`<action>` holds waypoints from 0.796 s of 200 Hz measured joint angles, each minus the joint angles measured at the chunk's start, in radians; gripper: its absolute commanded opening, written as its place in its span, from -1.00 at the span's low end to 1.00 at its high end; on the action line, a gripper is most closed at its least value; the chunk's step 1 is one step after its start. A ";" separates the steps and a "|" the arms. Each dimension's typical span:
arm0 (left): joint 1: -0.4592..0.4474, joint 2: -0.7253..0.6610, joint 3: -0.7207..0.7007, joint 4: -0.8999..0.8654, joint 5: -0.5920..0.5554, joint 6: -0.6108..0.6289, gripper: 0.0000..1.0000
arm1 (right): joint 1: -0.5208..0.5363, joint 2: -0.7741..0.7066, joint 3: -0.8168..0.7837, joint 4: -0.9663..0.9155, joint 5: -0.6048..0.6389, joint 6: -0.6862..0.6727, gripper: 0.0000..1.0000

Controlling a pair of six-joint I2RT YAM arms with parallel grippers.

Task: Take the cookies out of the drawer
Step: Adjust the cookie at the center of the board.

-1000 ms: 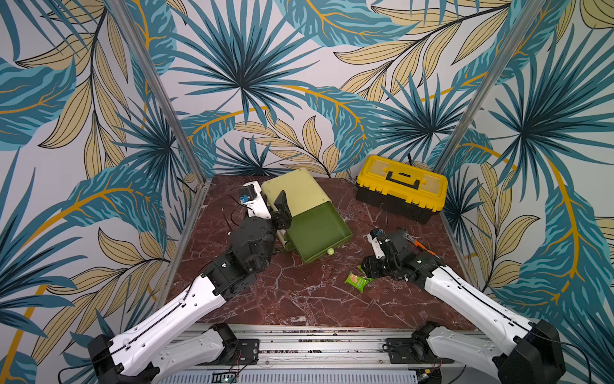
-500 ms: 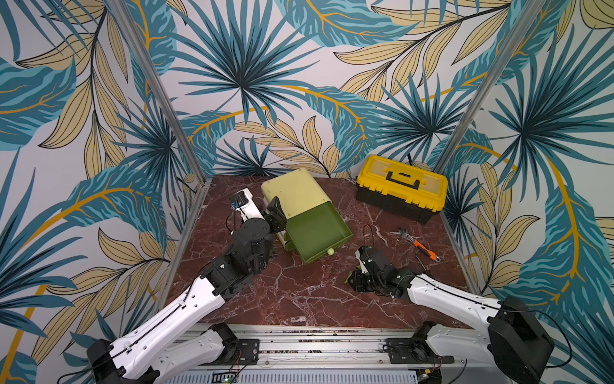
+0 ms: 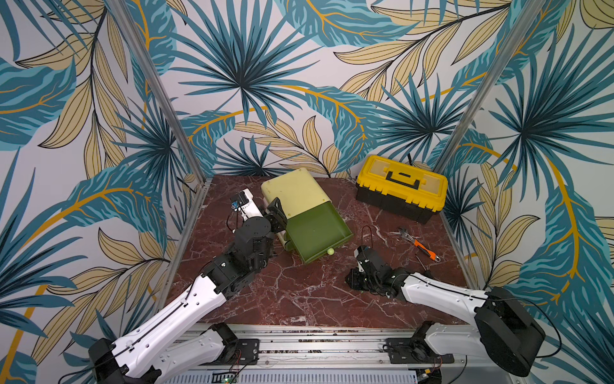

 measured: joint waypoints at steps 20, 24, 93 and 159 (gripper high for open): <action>0.000 0.000 0.000 -0.001 0.002 0.000 0.20 | 0.000 0.000 0.000 -0.004 0.006 -0.002 -0.50; 0.000 0.000 0.000 -0.002 0.002 0.000 0.21 | 0.000 -0.001 0.000 -0.005 0.007 -0.003 -0.51; 0.007 0.001 0.000 -0.004 0.006 -0.007 0.21 | 0.001 -0.066 -0.008 -0.058 -0.039 -0.048 -0.52; 0.011 0.007 -0.006 -0.004 0.018 -0.018 0.21 | 0.001 -0.016 -0.023 -0.081 -0.041 -0.049 -0.57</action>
